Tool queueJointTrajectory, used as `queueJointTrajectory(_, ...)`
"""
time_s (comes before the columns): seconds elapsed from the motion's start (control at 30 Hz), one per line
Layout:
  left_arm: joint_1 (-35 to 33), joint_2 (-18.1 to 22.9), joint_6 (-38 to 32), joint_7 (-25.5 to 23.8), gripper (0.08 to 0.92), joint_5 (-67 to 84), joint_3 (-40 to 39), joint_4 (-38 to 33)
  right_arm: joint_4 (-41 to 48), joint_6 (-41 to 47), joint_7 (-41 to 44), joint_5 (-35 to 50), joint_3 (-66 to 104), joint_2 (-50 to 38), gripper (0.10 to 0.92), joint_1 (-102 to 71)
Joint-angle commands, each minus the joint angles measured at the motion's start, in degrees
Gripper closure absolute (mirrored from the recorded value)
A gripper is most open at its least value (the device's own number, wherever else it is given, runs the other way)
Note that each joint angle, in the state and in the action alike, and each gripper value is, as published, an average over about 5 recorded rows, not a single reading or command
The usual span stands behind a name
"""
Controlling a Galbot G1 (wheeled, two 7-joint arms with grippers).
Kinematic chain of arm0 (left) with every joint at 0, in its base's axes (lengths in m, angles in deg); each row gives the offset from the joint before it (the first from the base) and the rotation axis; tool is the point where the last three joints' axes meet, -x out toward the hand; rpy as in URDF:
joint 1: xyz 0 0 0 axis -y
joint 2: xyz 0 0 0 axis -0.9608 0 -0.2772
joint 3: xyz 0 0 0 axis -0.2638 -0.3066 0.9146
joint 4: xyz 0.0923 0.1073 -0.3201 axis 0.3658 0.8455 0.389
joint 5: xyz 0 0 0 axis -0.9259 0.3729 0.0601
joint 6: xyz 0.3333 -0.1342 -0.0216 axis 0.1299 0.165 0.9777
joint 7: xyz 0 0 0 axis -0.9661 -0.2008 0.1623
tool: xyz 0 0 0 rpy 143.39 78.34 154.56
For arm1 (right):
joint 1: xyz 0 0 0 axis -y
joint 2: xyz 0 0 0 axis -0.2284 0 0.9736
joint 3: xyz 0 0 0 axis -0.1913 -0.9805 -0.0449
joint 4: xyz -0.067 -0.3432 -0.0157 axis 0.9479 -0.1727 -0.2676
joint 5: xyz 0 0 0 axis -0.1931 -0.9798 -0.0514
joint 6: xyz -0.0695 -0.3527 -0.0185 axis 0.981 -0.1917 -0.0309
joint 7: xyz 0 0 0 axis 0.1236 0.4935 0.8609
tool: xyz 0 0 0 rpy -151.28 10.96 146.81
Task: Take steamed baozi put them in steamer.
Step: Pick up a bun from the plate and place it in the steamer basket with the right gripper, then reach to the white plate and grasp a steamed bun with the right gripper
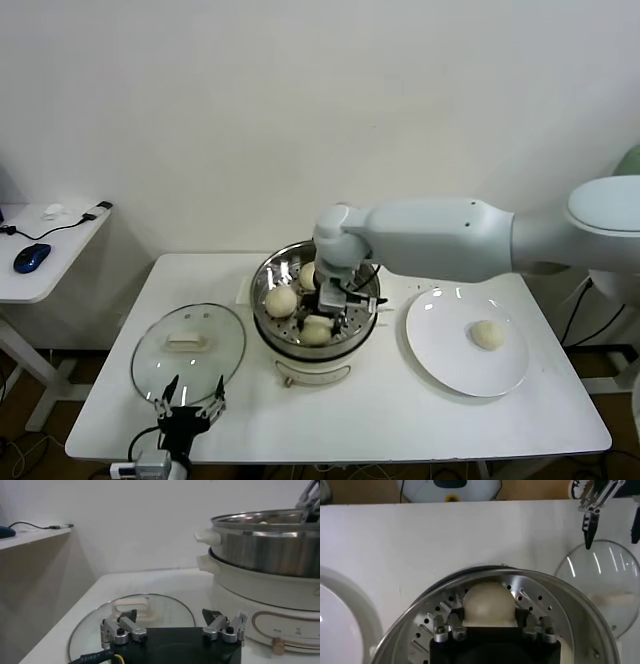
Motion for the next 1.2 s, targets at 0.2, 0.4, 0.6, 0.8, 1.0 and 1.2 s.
queueJointTrajectory(0.2,0.0,-0.1,0.0,0.0,0.177,0.0,-0.1,0.1,2.5,-3.9,2.9,7.0,2.0,-1.9,0.205,6.6)
queueJointTrajectory(0.4,0.0,-0.1,0.0,0.0,0.177,-0.2,-0.3,-0.1,8.5,-3.0,17.4,29.2,-6.5,-9.9,0.203,21.3)
queueJointTrajectory(0.6,0.2,-0.3,-0.2,-0.1,0.177,-0.3,-0.5,-0.1,13.3,9.0,20.8,33.0,-17.8,-23.6,0.203,27.2)
queueJointTrajectory(0.8,0.7,-0.2,-0.5,-0.2,0.177,0.0,-0.6,0.3,8.9,21.8,12.9,25.8,-22.7,-39.0,0.203,19.4)
queueJointTrajectory(1.0,0.7,-0.3,-0.5,-0.3,0.177,0.1,-0.5,0.5,11.1,28.3,8.7,19.1,-4.1,-44.0,0.203,-3.1)
queueJointTrajectory(1.2,0.2,-0.4,-0.7,-0.5,0.177,0.3,0.1,-0.1,19.0,29.0,6.8,13.3,7.0,-40.1,0.203,-15.7)
